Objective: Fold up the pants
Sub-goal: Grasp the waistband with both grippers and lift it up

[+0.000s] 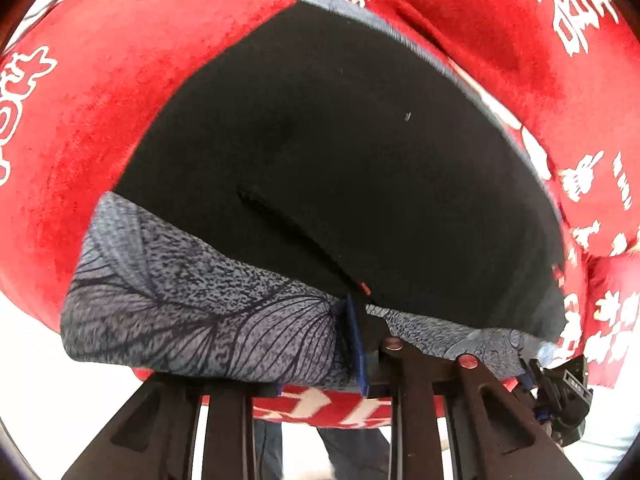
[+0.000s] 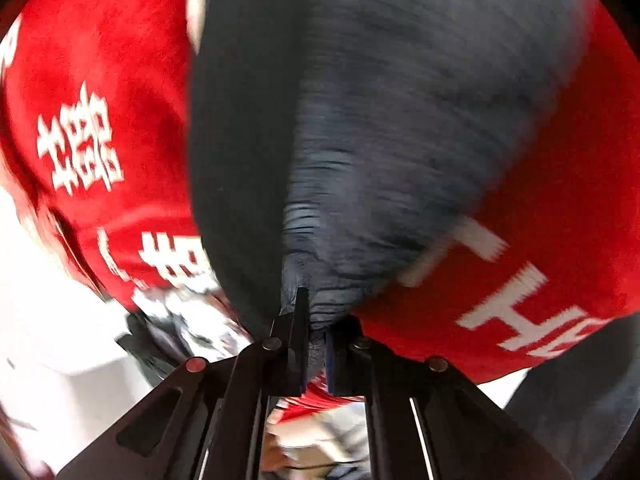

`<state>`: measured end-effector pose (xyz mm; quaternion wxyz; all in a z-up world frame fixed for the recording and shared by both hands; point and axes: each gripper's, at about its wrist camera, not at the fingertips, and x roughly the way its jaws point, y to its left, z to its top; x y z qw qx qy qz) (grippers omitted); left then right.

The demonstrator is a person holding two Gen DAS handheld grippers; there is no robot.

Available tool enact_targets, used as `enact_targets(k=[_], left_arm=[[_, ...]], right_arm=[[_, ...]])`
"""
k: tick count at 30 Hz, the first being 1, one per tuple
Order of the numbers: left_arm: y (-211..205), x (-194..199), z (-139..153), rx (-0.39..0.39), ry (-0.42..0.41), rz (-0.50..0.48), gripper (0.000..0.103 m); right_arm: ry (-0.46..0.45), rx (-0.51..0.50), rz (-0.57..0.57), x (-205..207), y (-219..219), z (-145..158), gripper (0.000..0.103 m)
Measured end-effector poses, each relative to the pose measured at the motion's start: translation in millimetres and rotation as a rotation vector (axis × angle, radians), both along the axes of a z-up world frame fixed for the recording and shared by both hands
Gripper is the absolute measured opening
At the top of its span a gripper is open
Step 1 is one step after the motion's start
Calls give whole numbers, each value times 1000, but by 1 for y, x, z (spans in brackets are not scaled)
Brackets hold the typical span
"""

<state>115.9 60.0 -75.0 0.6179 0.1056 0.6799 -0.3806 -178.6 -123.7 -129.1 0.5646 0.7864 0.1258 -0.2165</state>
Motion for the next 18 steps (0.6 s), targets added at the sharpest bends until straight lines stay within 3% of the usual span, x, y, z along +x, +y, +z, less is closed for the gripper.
enact_targets(k=[6, 9, 12, 14, 15, 18], left_arm=[[-53, 2, 62, -111, -74, 10, 27], [-94, 24, 80, -161, -133, 27, 27], [-141, 45, 81, -155, -234, 39, 36], [-165, 64, 67, -101, -330, 80, 80], [-178, 68, 58, -83, -365, 96, 84], [-205, 83, 25, -6, -367, 124, 85]], right_arm=[[44, -244, 249, 40, -89, 96, 7], [65, -309, 326, 73, -154, 117, 7], [92, -325, 392, 99, -201, 107, 7], [122, -326, 423, 112, -225, 93, 7], [145, -319, 440, 125, -243, 80, 7], [194, -271, 466, 141, -267, 41, 11]])
